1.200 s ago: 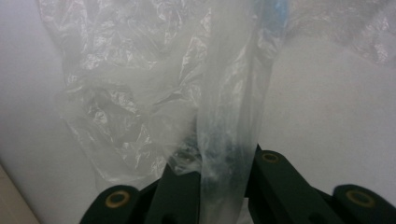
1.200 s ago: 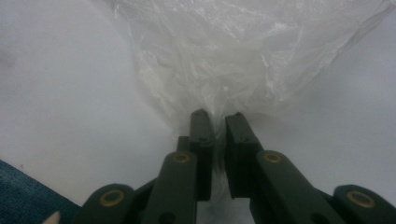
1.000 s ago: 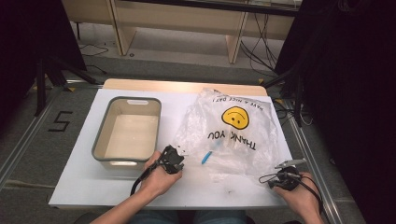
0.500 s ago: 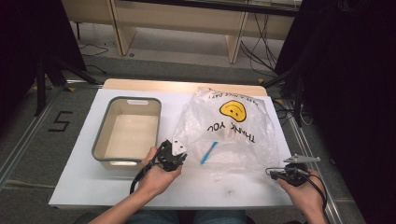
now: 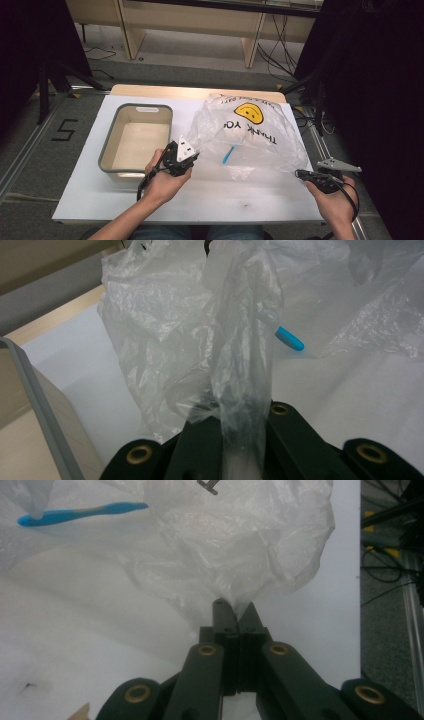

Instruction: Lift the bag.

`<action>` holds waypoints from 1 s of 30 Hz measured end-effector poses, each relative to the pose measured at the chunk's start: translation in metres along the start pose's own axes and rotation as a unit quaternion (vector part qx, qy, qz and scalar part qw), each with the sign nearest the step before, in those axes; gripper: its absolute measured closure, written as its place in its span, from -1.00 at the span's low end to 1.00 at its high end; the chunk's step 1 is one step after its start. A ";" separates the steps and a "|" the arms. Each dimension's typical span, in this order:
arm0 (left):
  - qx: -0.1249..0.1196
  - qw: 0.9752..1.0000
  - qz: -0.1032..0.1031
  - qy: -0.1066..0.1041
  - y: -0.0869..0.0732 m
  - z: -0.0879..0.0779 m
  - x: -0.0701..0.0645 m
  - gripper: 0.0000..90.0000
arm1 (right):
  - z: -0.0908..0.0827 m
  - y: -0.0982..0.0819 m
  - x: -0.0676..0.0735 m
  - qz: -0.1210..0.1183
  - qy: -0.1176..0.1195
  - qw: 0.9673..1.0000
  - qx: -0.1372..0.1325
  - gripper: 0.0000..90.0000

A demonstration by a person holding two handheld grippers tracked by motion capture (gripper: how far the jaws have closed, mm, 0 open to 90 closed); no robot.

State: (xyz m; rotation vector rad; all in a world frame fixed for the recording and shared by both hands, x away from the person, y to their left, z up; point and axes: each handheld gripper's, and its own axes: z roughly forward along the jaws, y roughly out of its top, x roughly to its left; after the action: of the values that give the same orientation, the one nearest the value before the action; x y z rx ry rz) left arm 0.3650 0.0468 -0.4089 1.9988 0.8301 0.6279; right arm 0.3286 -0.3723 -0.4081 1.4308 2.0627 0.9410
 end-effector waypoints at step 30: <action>-0.155 0.987 -0.011 0.038 0.045 -0.024 0.019 0.98 | -0.023 0.034 0.002 -0.014 -0.059 0.985 -0.160 1.00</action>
State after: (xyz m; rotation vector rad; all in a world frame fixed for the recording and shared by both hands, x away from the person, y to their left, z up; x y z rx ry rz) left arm 0.3751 0.0550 -0.3559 1.6912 0.7488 0.7755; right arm 0.3330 -0.3693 -0.3673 1.2528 1.7472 1.0918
